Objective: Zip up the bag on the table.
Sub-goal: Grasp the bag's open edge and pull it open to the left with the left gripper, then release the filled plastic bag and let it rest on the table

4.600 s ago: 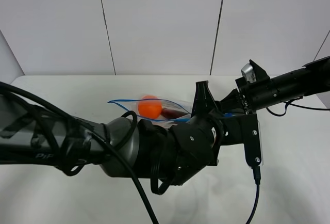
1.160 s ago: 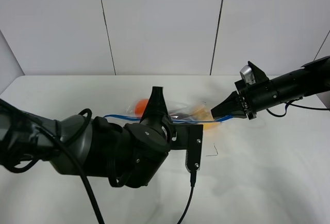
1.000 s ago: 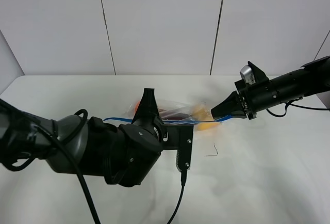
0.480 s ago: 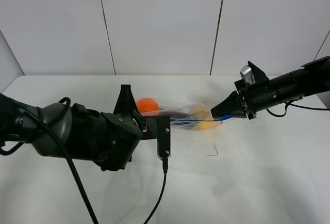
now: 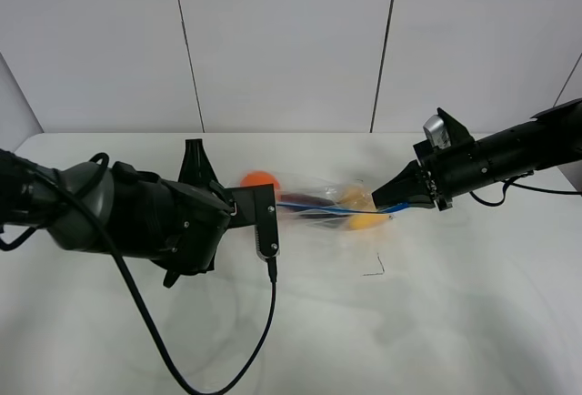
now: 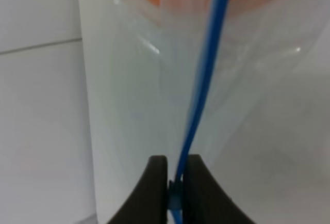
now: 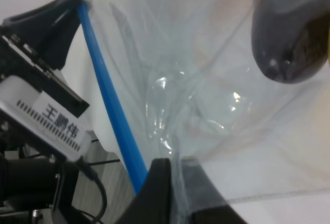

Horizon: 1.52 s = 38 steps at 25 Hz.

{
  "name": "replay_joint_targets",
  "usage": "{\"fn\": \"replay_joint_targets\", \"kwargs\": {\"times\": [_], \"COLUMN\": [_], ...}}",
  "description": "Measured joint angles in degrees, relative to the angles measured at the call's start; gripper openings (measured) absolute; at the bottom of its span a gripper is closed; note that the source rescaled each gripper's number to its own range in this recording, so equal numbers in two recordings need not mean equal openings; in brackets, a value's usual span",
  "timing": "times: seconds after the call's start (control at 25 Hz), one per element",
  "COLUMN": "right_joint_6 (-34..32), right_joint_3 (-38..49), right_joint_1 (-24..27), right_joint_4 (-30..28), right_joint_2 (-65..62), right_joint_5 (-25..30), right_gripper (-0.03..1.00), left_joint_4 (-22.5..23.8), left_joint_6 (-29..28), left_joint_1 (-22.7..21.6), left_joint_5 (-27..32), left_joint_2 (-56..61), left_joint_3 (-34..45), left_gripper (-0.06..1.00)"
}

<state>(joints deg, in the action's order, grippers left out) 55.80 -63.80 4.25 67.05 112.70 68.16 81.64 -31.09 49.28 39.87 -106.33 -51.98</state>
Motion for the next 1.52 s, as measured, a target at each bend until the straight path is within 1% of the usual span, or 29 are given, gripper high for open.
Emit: {"fn": "replay_joint_targets", "kwargs": {"times": [0.28,0.44,0.8,0.84,0.88,0.92,1.08,1.12,1.24,1.52], "right_joint_6": [0.0,0.0,0.0,0.0,0.0,0.0,0.0,0.0,0.0,0.0], "right_joint_3": [0.0,-0.05,-0.05,-0.05,-0.05,-0.05,-0.05,-0.05,-0.05,-0.05], "right_joint_1": [0.0,0.0,0.0,0.0,0.0,0.0,0.0,0.0,0.0,0.0], "right_joint_4": [-0.06,0.58,0.69,0.19,-0.34,-0.58,-0.82,-0.87,-0.87,-0.87], "right_joint_2": [0.0,0.0,0.0,0.0,0.0,0.0,0.0,0.0,0.0,0.0], "right_joint_5": [0.0,0.06,0.06,-0.01,-0.01,-0.01,-0.01,-0.01,0.04,0.16], "right_gripper": [0.0,0.0,0.0,0.0,0.0,0.0,0.0,0.0,0.0,0.0], "left_joint_4": [-0.25,-0.19,-0.14,-0.14,-0.48,-0.79,-1.04,-1.04,-1.04,-1.04], "left_joint_6": [0.0,0.0,-0.19,-0.41,-0.68,-0.91,-2.29,-3.05,-4.92,-5.34], "left_joint_1": [-2.1,-3.38,-3.58,-3.62,-3.82,-4.08,-4.63,-4.63,-4.63,-4.63], "left_joint_5": [0.5,-0.39,-0.67,-0.67,0.21,1.3,2.5,2.5,2.87,4.8], "left_joint_2": [0.0,0.0,0.0,0.0,0.0,0.0,0.0,0.0,0.0,0.0], "left_joint_3": [0.0,0.0,0.0,0.0,0.0,0.08,0.13,0.13,0.13,0.13], "left_gripper": [0.0,0.0,0.01,0.03,0.09,0.16,0.56,0.63,0.72,0.73]}}
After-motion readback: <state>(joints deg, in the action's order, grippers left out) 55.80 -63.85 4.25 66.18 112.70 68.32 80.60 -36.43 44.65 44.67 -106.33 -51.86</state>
